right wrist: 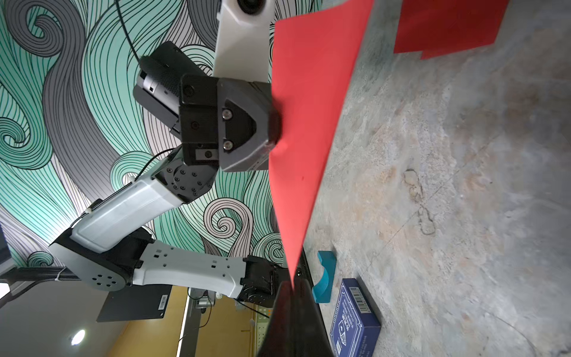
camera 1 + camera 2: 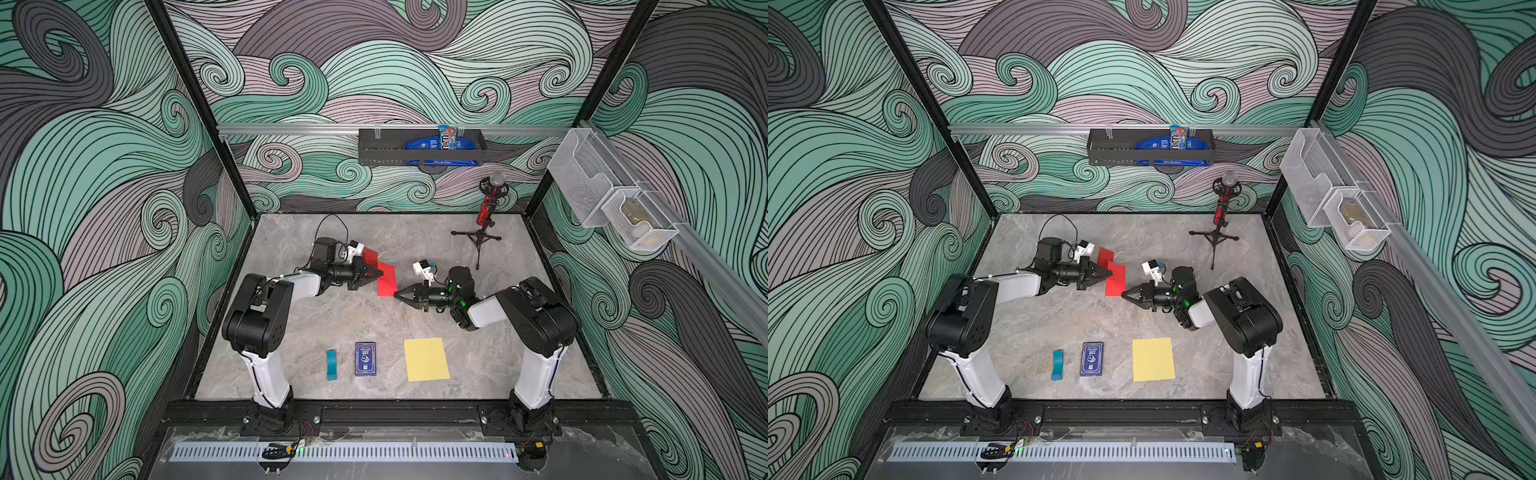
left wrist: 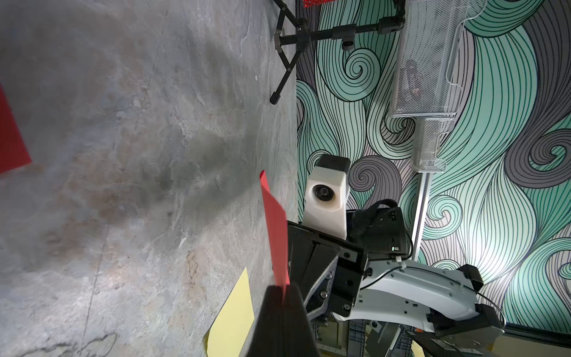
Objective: Fold the square paper along the opposite sides
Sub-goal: Place the paper at the center of the board.
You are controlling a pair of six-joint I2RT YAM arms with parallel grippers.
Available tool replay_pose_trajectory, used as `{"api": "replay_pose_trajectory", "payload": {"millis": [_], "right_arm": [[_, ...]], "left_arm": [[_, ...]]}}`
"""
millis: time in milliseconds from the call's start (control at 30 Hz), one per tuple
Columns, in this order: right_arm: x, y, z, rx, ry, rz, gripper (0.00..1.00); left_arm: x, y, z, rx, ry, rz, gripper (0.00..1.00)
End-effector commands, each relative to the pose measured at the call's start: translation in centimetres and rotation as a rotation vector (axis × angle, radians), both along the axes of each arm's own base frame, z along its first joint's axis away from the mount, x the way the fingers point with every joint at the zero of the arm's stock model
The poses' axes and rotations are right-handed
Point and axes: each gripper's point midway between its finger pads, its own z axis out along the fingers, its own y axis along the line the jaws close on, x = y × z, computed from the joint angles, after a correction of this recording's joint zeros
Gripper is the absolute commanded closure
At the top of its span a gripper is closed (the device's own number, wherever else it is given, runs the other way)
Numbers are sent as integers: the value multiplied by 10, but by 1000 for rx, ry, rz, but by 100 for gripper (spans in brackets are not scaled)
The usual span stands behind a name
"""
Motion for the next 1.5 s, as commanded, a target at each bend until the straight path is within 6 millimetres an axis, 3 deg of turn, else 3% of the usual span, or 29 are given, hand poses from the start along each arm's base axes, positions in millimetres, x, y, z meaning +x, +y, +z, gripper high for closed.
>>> {"api": "replay_pose_trajectory", "payload": {"millis": [0,67,167,233,267,500,733,900,1133,1467], "right_arm": [[10,-5,-15,-94,-44,2,100],[21,-7,-25,-148,-67,1,100],[44,-12,-46,-240,-81,1,100],[59,-16,-58,-283,-79,-2,100],[68,-17,-62,-292,-82,-17,100],[117,-24,-94,-359,-42,-40,100],[144,-24,-108,-390,3,-25,96],[136,-29,-117,-414,84,-15,93],[126,-35,-113,-419,150,0,91],[131,-52,-110,-516,149,-21,66]], "left_arm": [[1,3,14,-12,-56,-2,86],[4,4,12,13,-66,12,56],[10,10,9,54,-77,32,50],[15,20,3,107,-76,66,34],[17,26,1,141,-78,84,32],[11,46,0,221,-103,133,32],[0,49,-3,230,-108,138,32],[2,48,1,225,-113,137,32],[2,47,2,213,-109,133,33],[2,47,8,208,-125,137,34]]}}
